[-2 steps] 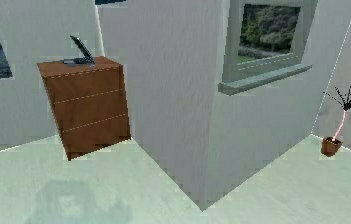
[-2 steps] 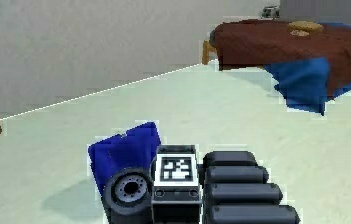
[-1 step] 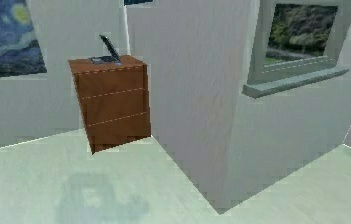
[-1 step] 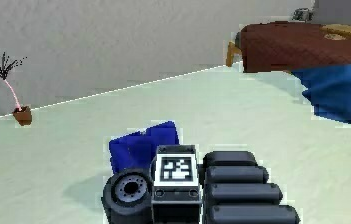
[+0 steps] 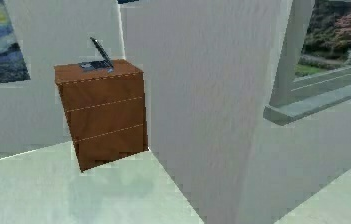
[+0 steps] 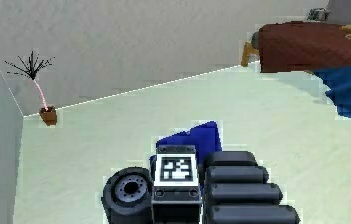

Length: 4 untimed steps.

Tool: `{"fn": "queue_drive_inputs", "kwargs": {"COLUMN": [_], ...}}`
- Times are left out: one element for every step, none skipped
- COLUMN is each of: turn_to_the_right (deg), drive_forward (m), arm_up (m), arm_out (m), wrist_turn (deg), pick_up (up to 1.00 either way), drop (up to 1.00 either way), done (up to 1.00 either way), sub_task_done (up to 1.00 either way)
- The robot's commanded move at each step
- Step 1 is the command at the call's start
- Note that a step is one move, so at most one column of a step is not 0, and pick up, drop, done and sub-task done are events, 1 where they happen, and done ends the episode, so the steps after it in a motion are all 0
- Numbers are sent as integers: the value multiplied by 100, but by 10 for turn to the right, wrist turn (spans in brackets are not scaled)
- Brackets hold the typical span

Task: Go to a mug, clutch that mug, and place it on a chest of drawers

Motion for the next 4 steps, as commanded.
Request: {"fn": "queue_drive_inputs", "kwargs": {"turn_to_the_right": [-450, -60, 0, 30], "drive_forward": [0, 0, 35, 0], "arm_up": [0, 0, 0, 0], "arm_out": [0, 0, 0, 0], "wrist_turn": [0, 0, 0, 0], "pick_up": [0, 0, 0, 0], "drop": [0, 0, 0, 0], "done": [0, 0, 0, 0], "sub_task_done": [0, 0, 0, 0]}}
